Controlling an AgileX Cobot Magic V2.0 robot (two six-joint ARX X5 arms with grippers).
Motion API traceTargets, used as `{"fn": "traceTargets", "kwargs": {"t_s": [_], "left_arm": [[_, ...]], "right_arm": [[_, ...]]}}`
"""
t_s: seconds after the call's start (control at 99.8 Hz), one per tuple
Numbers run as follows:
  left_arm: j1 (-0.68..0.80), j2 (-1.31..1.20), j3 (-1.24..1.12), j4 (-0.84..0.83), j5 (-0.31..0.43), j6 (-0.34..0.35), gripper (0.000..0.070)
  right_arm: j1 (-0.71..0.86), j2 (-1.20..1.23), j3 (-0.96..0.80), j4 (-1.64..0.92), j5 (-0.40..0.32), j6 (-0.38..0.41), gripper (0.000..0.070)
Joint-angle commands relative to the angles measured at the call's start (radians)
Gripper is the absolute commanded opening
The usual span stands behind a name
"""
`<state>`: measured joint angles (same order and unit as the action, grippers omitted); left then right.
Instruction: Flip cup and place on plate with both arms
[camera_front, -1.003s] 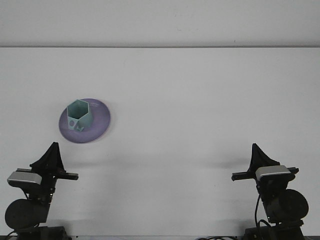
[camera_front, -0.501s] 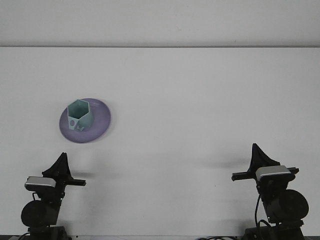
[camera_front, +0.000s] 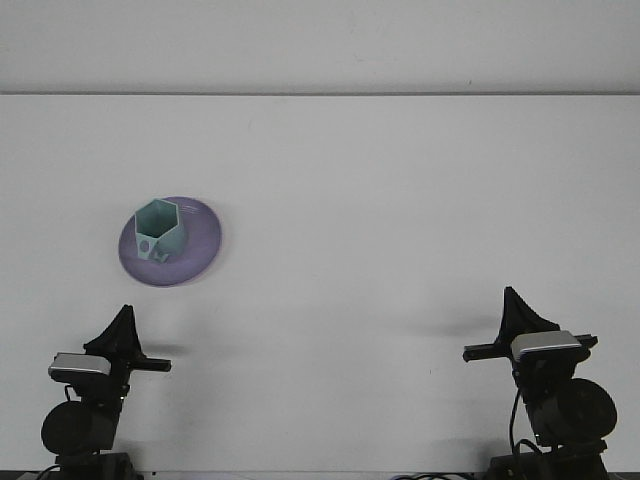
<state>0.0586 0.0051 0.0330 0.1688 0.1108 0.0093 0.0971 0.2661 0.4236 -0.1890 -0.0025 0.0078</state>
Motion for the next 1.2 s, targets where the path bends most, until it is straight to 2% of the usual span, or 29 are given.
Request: {"fn": "traceTargets", "kwargs": {"t_s": [0.0,0.241,0.351,0.461,0.632,0.762,1.193], "left_arm": [[0.002,-0.002,-0.019,0.011,0.002,-0.002,0.0013],[0.002,-0.002,-0.019,0.011,0.002,-0.002,0.0013],[0.002,-0.002,-0.019,0.011,0.002,-0.002,0.0013],[0.002,-0.002,-0.019,0.012,0.002,-0.002,0.0013],[0.002,-0.002,-0.019,0.012,0.002,-0.002,0.0013],[0.002,-0.002,-0.019,0.012,0.002,-0.002,0.0013],[0.002,-0.002,-0.019,0.012,0.002,-0.002,0.0013]], "right_arm": [[-0.001,0.002,0.003,0.01,0.003,0.011,0.0001],[-0.003,-0.008,-0.005,0.022,0.004,0.0,0.0001],[-0.037,-0.064,-0.078,0.043,0.001,-0.087,0.0001],[-0.079,-0.151,-0.207,0.097,-0.008,-0.127,0.0001],[-0.091,-0.246,-0.343,0.119,-0.035,-0.241,0.0001],[-0.093,-0.265,-0.413,0.185,-0.035,-0.242,0.0001],[-0.092,-0.265,-0.411,0.193,-0.031,-0.239,0.0001]]}}
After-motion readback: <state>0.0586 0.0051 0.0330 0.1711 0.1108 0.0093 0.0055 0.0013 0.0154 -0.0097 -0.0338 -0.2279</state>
